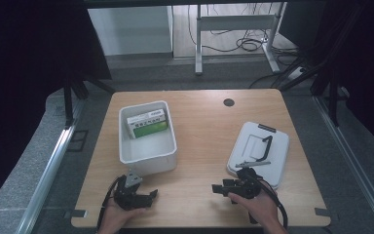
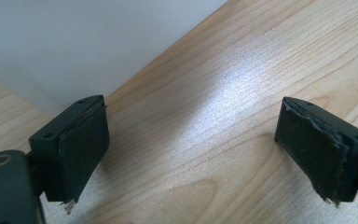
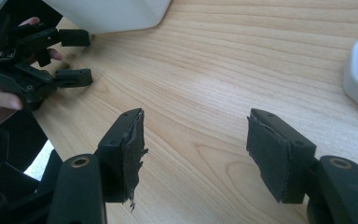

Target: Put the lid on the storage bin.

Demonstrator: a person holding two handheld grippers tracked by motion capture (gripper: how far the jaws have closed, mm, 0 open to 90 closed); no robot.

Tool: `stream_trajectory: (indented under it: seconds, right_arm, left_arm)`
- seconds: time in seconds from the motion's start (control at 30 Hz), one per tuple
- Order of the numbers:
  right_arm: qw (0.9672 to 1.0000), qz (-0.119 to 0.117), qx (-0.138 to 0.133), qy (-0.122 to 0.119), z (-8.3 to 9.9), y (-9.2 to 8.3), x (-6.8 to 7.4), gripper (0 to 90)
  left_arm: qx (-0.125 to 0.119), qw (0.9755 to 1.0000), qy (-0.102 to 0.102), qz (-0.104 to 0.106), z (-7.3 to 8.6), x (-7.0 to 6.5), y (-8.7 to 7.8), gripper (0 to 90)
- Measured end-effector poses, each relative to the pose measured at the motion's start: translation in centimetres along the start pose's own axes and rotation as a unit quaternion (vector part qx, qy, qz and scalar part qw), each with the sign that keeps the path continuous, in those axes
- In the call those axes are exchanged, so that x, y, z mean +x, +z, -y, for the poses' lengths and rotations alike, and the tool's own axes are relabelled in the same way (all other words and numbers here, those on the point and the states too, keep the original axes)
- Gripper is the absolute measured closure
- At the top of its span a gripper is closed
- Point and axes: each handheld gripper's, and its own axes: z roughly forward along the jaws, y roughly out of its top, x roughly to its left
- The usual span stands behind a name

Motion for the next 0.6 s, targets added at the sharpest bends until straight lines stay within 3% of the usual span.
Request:
stream_trajectory:
  seconds: [0.6]
  right_arm:
    - [0.9999, 0.001, 0.007, -0.015, -0.8, 1.4, 1.1, 36.8]
  left_arm:
    - [-0.001, 0.9999, -0.01, -0.01, 0.6, -0.1, -0.6, 10.6]
